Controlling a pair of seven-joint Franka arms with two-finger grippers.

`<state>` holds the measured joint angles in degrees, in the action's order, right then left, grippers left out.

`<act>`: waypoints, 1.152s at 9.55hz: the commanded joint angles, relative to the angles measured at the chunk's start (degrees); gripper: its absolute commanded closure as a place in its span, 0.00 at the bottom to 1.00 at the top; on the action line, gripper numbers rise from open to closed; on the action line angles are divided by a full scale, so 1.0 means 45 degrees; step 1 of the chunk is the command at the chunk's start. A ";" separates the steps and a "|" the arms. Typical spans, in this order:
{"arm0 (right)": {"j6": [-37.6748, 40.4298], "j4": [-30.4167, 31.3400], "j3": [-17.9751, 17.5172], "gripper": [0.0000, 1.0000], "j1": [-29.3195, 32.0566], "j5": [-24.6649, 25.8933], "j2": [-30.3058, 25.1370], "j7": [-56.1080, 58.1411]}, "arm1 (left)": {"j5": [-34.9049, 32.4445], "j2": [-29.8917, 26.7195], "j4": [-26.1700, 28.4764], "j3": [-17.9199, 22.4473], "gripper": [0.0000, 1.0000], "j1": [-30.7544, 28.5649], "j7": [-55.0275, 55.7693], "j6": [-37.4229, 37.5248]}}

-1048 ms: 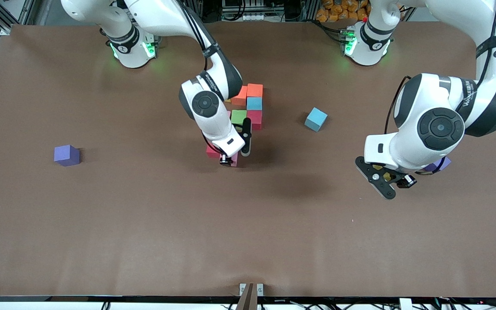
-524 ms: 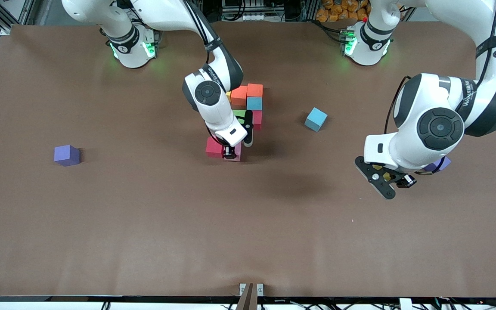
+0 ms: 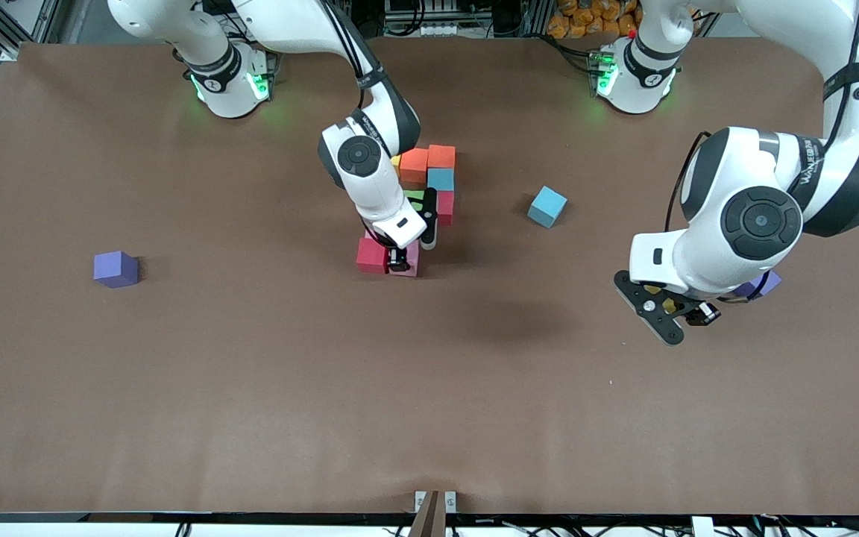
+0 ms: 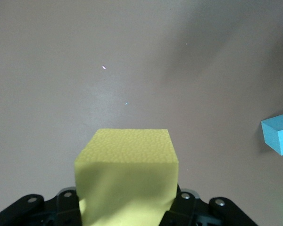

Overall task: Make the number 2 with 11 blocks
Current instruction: 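Lower the light pink cube below the red cube with the right gripper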

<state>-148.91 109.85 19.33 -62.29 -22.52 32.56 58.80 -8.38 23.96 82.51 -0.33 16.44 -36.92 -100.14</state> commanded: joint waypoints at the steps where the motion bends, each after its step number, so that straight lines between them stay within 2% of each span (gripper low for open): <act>1: -0.0346 0.0511 0.0021 0.95 -0.0124 -0.0347 -0.0400 0.0020 | -0.0307 -0.0187 0.0142 -0.0023 1.00 -0.0021 -0.0155 0.0183; 11: -0.0913 0.0765 -0.0038 0.95 -0.0104 -0.0367 -0.0263 0.0098 | -0.0287 -0.0187 0.0064 -0.0023 1.00 -0.0041 -0.0136 0.0183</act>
<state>-152.01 111.72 19.09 -62.34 -23.34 32.56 58.80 -8.38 23.96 82.59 -0.33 16.40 -36.92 -100.14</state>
